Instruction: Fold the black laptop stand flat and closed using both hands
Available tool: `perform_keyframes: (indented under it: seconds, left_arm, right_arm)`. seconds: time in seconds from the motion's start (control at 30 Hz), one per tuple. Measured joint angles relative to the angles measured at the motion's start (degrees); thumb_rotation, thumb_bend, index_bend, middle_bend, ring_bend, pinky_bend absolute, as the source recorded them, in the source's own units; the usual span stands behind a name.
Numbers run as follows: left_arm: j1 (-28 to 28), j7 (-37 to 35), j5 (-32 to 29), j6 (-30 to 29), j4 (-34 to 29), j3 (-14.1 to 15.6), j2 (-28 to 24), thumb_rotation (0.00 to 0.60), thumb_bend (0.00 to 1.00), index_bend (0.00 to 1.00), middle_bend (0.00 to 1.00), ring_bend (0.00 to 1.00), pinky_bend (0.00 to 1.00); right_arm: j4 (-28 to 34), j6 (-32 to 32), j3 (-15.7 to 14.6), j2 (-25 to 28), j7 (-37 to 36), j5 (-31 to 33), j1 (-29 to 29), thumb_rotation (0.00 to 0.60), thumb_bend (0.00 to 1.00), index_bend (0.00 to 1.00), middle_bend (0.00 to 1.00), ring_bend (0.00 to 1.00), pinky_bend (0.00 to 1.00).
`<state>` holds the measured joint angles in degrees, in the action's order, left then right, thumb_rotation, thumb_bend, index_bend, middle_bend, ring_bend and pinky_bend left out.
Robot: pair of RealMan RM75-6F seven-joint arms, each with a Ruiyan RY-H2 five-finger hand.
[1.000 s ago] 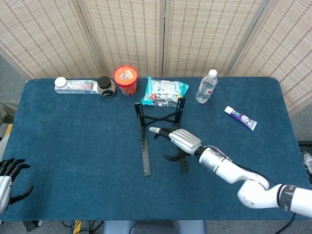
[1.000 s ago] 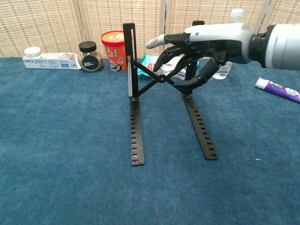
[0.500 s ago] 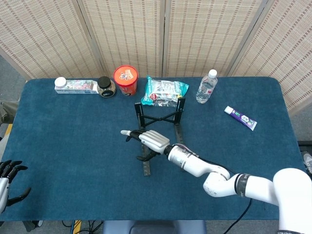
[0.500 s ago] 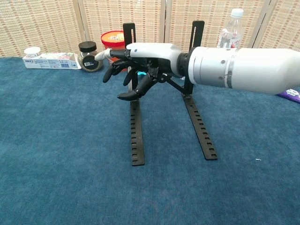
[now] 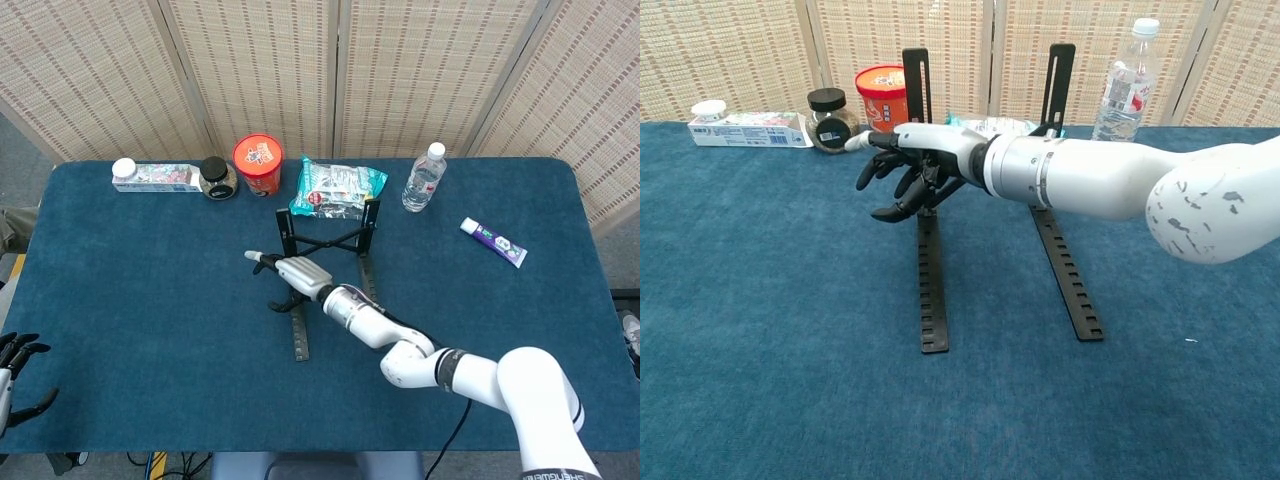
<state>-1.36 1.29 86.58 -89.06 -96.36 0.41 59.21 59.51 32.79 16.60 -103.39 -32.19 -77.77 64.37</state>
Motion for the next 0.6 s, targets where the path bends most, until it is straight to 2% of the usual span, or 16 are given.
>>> perform_keyframes:
  seconds: [0.6]
  left_arm:
    - [-0.7,-1.3,-0.3,-0.5,0.6,0.0,-0.2,0.600,0.17,0.30,0.20,0.11,0.07]
  right_arm:
    - [-11.1,-4.3,2.2,-5.6,-3.2,3.9,3.4,0.600,0.25,0.00,0.26,0.13,0.25]
